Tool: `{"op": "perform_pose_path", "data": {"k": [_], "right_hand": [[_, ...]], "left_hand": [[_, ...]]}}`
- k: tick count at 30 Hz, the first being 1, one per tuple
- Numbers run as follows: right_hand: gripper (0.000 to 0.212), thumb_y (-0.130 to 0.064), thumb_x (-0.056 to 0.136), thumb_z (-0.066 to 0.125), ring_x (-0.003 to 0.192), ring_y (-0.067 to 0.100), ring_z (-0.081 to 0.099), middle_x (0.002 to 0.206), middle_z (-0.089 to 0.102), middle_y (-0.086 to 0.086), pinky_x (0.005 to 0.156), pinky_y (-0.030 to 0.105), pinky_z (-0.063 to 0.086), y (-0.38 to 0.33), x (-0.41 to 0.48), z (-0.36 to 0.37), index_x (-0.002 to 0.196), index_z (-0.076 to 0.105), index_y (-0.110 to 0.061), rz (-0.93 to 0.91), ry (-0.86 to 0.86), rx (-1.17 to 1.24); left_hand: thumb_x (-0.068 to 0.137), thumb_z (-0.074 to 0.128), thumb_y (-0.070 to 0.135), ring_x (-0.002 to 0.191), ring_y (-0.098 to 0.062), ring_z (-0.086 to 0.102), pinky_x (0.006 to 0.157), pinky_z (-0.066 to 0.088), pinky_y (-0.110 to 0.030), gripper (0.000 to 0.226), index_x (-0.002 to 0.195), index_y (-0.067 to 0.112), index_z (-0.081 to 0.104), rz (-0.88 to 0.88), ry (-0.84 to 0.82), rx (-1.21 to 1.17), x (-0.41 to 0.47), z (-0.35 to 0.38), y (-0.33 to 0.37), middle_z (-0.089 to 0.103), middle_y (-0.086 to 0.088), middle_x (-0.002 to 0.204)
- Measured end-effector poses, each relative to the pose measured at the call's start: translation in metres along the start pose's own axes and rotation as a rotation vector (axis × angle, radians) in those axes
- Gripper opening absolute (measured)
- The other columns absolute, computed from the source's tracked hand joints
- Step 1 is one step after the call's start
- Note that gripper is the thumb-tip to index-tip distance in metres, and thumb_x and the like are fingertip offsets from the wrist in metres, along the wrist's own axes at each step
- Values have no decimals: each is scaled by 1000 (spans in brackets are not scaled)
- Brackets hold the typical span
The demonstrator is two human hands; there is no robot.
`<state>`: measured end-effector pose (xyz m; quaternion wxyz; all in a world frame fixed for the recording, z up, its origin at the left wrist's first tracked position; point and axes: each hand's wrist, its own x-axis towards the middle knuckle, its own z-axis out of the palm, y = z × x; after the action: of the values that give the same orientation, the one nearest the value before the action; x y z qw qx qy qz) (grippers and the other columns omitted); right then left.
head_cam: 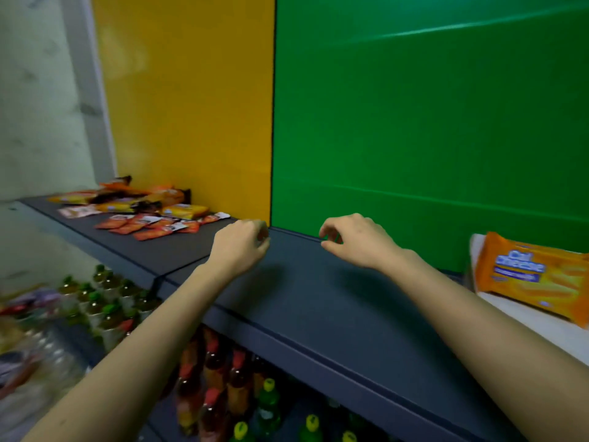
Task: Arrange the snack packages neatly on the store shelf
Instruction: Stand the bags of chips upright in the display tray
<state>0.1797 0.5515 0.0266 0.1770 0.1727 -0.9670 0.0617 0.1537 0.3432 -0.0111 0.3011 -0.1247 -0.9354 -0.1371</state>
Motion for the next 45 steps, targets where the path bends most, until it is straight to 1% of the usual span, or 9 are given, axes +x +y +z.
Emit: {"op": "perform_pose_path", "data": {"k": [11,17,25,28,37,40,42,43,45], "right_hand": [[25,-33,91,56,102,18,60,110,66,-2,85,35,51,-168,94,75,113,62,-23,-64,-30,209],[26,-37,90,55,103,18,59,109,64,-3,86,35,50,-231,145,107,112,62,-25,-41,-99,216],[24,-30,89,57,103,21,60,113,66,2,84,35,50,-283,222,141,108,66,-20,-51,-80,257],[24,-30,88,58,104,20,59,114,66,3,86,36,51,-297,258,157,107,66,-19,-39,-85,279],[35,-38,91,54,106,26,58,119,63,7,81,34,46,-313,387,185,113,62,-13,156,-116,265],[46,-40,92,52,90,29,61,111,66,18,69,31,37,-313,426,192,110,65,1,215,-142,321],[47,-44,93,49,71,25,55,86,64,16,60,28,34,-315,445,200,86,65,0,253,-178,301],[49,-47,93,47,63,22,47,71,54,10,56,28,32,-317,453,204,72,55,-4,281,-194,281],[53,-53,93,42,65,20,41,64,37,3,58,29,32,-321,470,213,64,39,-9,338,-210,263]], "left_hand": [[89,52,31,96,-26,61,76,50,-36,20,102,19,61,-173,-90,164,-44,-63,-207,66,-3,107],[91,50,31,91,-24,62,66,45,-31,18,98,18,60,-254,-84,182,-66,-91,-295,67,-2,103],[92,50,33,83,-17,64,63,45,-27,18,96,19,61,-326,-73,169,-64,-97,-379,68,2,96],[91,51,33,86,-20,64,72,53,-34,19,96,18,63,-350,-76,136,-48,-90,-412,69,1,97],[90,54,31,88,-21,64,77,52,-34,23,99,13,66,-301,-47,102,53,-66,-508,69,-4,100],[90,56,30,87,-21,62,74,48,-33,23,98,12,67,-301,-39,94,84,-58,-538,69,-5,101],[90,57,31,82,-17,58,72,46,-31,24,97,11,68,-306,-27,76,102,-52,-556,69,-6,100],[90,57,31,81,-16,57,71,45,-30,24,98,10,68,-309,-31,69,109,-49,-564,69,-6,100],[90,56,31,85,-19,60,71,43,-30,25,99,10,68,-321,-45,46,123,-39,-583,69,-7,102]]}}
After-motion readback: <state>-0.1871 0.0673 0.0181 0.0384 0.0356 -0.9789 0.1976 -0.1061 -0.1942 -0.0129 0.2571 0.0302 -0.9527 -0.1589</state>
